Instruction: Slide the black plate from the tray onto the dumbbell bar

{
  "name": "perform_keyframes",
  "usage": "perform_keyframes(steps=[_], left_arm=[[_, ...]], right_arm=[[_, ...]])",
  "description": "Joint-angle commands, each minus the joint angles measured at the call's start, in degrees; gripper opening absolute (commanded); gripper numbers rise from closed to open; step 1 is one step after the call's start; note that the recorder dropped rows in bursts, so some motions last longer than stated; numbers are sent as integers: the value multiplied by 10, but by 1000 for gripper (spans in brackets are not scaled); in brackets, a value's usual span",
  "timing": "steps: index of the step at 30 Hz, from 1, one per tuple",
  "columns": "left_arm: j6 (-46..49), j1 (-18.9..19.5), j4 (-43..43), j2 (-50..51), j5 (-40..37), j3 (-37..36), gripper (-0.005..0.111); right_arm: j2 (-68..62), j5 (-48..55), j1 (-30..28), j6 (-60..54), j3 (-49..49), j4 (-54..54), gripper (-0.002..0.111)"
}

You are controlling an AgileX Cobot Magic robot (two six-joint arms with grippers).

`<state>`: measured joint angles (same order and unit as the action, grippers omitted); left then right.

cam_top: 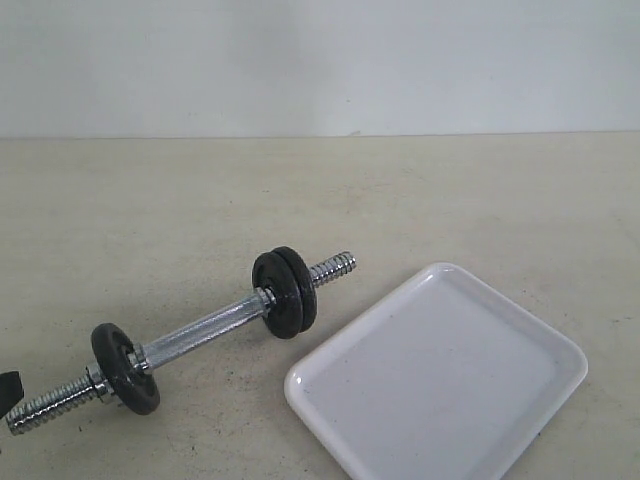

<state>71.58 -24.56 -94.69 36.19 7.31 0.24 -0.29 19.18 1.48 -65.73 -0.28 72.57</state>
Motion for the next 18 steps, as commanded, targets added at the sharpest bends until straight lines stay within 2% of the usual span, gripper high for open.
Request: perform_keyframes(steps=[1,7,18], left_arm=[[-5,0,-4,-20,4,-2,40],[-1,14,-4,-93,4,-2,40],[-1,160,-4,-252,4,-2,40]], right_arm=[[3,3,-2,-2,3,-3,0],[3,3,-3,-2,3,-3,0],[3,2,-3,-2,3,-3,0]])
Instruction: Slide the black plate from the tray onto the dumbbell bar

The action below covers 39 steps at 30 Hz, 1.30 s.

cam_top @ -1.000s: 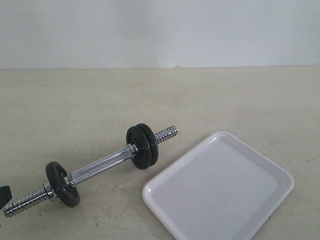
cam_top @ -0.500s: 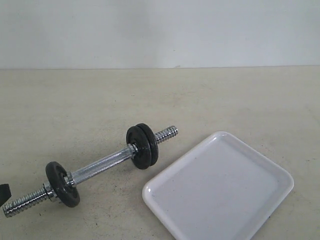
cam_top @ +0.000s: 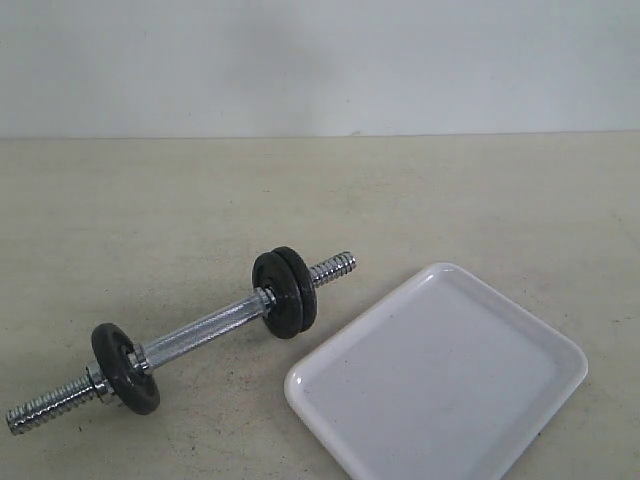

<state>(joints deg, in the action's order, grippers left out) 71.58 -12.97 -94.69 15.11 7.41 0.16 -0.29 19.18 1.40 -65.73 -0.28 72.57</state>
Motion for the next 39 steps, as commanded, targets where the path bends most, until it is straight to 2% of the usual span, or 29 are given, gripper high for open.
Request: perform_keyframes(steps=[1,5,8,12,32,39], left_arm=[[-1,54,-4,-51,3,-2,40],[-1,91,-4,-93,4,-2,40],[-1,101,-4,-117,4,-2,40],[-1,101,-4,-151,4,-2,40],[-1,101,-3,-151,4,-2,40],[-1,101,119,-151,-65,-2,40]], right_arm=[[3,2,-3,-2,3,-3,0],[3,2,-3,-2,3,-3,0],[3,2,-3,-2,3,-3,0],[3,10,-3,-2,3,-2,0],[3,3,-3,-2,3,-2,0],[3,3,-3,-2,3,-2,0]])
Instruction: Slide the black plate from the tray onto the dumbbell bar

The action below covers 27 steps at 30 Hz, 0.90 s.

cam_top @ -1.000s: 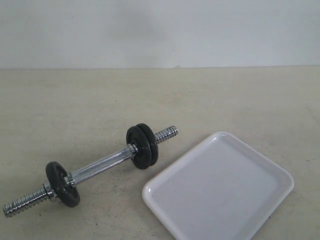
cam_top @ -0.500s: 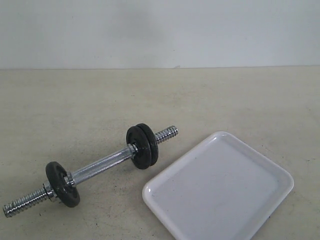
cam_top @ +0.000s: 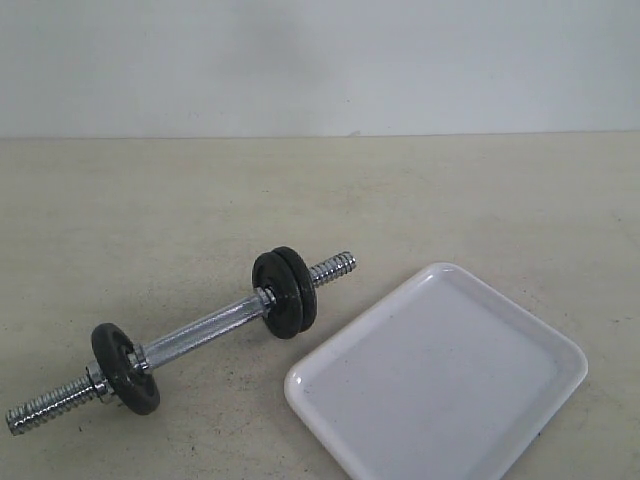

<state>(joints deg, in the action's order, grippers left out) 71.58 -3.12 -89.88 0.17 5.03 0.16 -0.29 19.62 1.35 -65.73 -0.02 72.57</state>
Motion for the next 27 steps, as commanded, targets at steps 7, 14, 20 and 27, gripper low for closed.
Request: perform_keyframes(steps=[7,14,20,27], left_arm=[[-1,2,142,-2,-60,-2,40],[-3,2,162,-2,-75,-2,40],[-3,2,52,-2,-90,-2,40],[100,-1,-90,-2,-85,-2,40]], right_arm=[[3,-1,-2,-2,0,-2,0],[3,-1,-2,-2,0,-2,0],[3,-1,-2,-2,0,-2,0],[3,-1,-2,-2,0,-2,0]])
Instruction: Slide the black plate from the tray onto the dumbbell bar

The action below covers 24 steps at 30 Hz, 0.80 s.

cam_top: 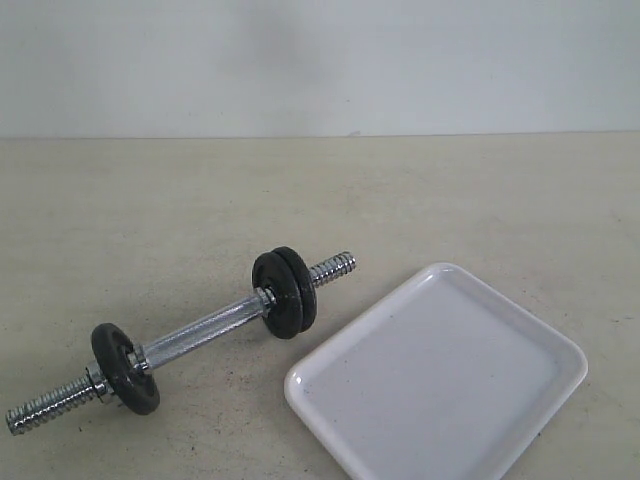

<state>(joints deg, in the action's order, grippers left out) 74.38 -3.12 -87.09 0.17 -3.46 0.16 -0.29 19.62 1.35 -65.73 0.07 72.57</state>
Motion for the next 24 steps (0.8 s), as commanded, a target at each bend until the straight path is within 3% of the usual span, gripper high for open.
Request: perform_keyframes(steps=[1,6,13,15,19,24], left_arm=[[111,-1,-129,-2,1,-2,40],[187,-1,-129,-2,5,-2,40],[157,-1,-129,-2,12,-2,40],[70,-1,-19,-2,12,-2,40],[-278,1,335,-2,1,-2,40],[-627,1,712,-2,-106,-2,40]], right_arm=[[3,-1,-2,-2,-1,-2,0],[3,-1,-2,-2,-1,-2,0],[3,-1,-2,-2,-1,-2,0],[3,-1,-2,-2,-1,-2,0],[3,-1,-2,-2,-1,-2,0],[3,-2,-2,-2,-1,-2,0]])
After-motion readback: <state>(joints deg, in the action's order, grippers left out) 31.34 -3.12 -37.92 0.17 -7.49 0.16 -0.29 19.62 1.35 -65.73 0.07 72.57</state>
